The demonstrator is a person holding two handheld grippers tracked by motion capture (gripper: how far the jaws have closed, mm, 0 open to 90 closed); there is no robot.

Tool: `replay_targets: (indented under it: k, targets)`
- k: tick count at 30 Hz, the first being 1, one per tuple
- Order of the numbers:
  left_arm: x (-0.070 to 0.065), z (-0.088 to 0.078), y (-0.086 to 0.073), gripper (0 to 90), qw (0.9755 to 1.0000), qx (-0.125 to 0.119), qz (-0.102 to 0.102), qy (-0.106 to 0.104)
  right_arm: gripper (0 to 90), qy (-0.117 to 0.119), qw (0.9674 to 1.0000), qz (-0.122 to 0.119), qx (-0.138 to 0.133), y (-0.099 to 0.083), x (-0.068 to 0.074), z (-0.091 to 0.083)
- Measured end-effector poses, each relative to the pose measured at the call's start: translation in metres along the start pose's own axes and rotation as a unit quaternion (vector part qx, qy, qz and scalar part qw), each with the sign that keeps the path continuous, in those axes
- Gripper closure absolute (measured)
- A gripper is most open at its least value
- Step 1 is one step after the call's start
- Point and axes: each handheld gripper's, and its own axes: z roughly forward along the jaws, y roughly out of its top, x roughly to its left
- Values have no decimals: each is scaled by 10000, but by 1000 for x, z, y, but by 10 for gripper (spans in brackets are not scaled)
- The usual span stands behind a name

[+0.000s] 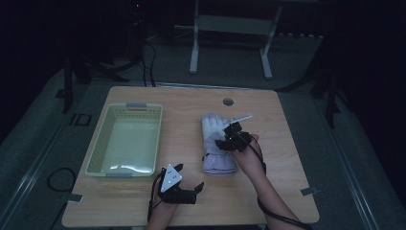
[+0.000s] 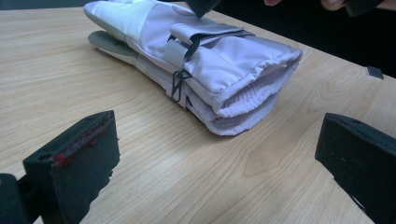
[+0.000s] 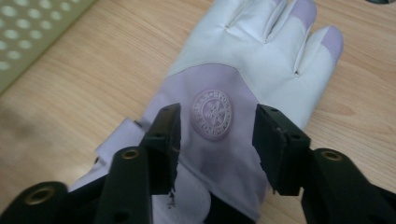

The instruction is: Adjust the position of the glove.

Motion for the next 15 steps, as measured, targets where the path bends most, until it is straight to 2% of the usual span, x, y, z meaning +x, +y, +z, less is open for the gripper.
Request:
replay_targets:
  k: [4,6,7,9,13,15]
  targets:
    - [0,0,0,0,10000,4,-1,11,350,257,9995,-65,-183,-3,-5,-7]
    - [0,0,0,0,10000,9,-8,14,300,351,9989,-21,-297,-7,-8,-9]
    - [0,0,0,0,10000,9,-7,18,262,417,9988,-43,-271,-8,-10,-9]
    - [0,0,0,0,10000,3,6,47,263,541,9977,-3,-408,-12,-13,-10]
    - [0,0,0,0,9999,-18,14,114,197,707,9959,-2,-572,-20,-21,-10]
    - [0,0,0,0,9999,-13,-21,108,171,693,9957,-24,-614,-24,-24,-10]
